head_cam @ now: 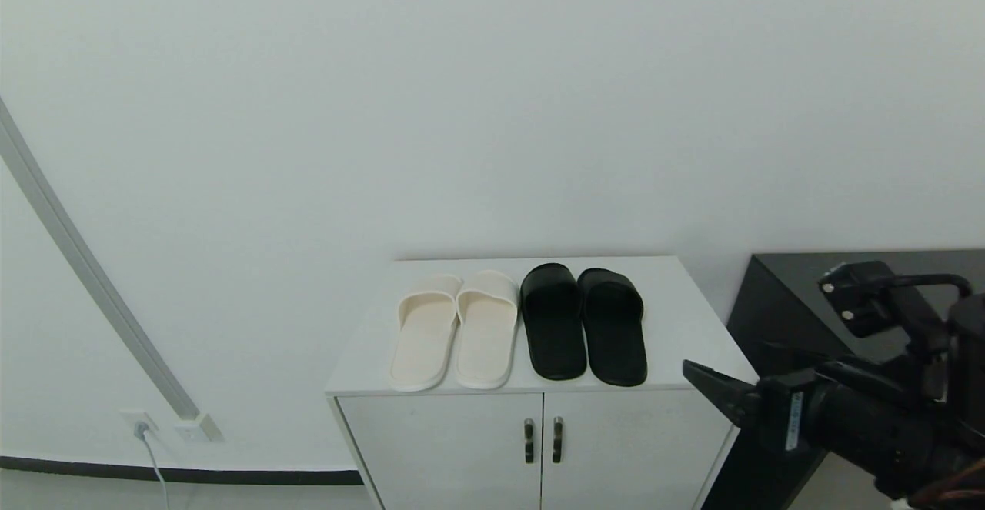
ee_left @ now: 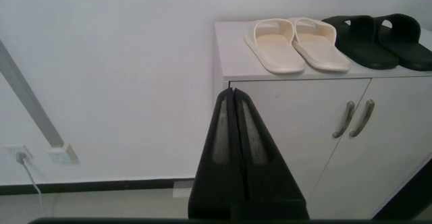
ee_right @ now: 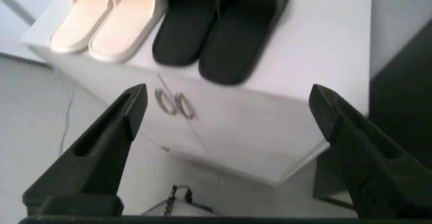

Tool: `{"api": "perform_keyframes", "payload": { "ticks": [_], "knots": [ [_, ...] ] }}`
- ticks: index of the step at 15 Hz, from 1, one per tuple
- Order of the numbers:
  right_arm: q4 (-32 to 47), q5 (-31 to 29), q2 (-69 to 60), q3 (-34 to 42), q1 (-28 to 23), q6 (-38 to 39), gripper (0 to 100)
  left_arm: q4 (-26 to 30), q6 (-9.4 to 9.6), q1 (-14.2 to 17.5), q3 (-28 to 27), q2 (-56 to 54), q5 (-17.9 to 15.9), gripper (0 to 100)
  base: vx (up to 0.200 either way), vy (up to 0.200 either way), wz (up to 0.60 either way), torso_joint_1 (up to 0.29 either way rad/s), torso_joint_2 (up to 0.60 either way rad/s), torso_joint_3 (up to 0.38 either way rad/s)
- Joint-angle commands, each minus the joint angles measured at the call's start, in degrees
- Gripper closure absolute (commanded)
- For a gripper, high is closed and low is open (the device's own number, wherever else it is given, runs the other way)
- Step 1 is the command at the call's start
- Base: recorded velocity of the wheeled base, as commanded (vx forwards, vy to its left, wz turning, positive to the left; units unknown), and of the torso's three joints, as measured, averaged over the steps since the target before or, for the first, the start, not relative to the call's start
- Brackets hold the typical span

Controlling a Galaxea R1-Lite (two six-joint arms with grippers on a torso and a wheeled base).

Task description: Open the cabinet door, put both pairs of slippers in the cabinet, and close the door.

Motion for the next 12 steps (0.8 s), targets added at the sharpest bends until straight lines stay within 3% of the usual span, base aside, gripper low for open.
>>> {"api": "perform_keyframes", "payload": {
  "ticks": [1,7,12],
  "knots": [
    [-4.41,-4.56,12.88,-6.24,2.12,0.19,0,0.02,0.0,0.02,0.02,0.07,0.02,100,0.0,0.0,0.0,0.0,0.0,0.0],
    [-9.86,-17.39,32.31,-20.74,3.79,0.02,0,0.02,0.0,0.02,0.02,0.07,0.02,100,0.0,0.0,0.0,0.0,0.0,0.0],
    [-9.95,-18.62,41.27,-29.09,3.43,0.46,0,0.02,0.09,0.02,0.02,0.07,0.02,100,0.0,0.0,0.0,0.0,0.0,0.0]
  ]
}}
